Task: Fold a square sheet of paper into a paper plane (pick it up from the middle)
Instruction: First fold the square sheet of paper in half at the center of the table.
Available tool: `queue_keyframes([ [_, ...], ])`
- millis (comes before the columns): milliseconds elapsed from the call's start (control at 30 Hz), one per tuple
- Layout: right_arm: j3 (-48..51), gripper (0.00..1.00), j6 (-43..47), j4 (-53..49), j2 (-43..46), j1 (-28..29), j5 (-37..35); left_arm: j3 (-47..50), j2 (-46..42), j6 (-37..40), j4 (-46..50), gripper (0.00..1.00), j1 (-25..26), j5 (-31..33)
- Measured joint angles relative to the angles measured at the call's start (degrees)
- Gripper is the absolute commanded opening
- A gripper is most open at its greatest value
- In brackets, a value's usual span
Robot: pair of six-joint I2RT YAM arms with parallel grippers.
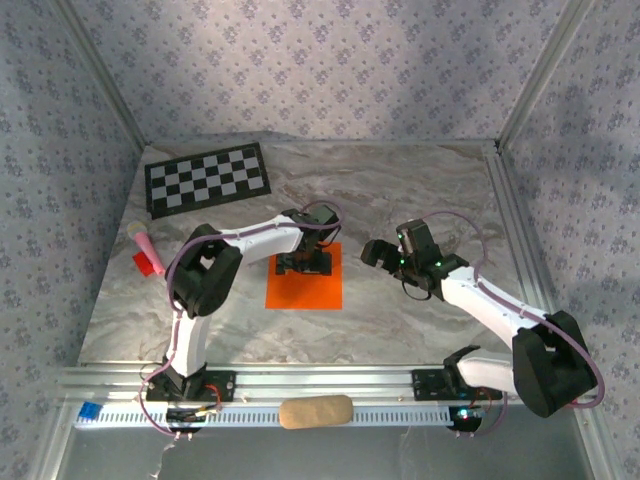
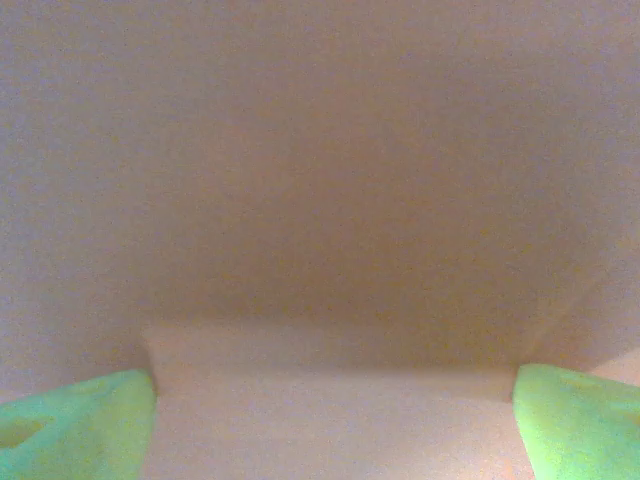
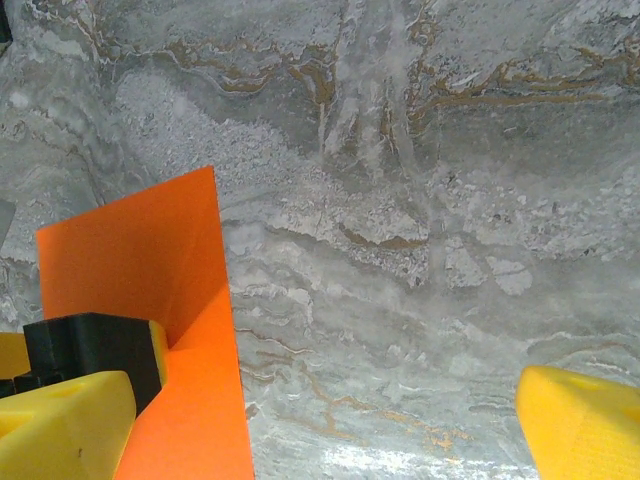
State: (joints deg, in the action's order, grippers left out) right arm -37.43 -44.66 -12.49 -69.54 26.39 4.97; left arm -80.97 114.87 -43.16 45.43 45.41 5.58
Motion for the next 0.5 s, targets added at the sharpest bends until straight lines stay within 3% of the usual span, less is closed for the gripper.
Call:
queue_keyframes([
  [500,0.0,1.0,0.1,0.1,-0.4,0.0,0.4,-0.3,0.7,-0.5,-0.2,0.92,0.2,-0.2],
])
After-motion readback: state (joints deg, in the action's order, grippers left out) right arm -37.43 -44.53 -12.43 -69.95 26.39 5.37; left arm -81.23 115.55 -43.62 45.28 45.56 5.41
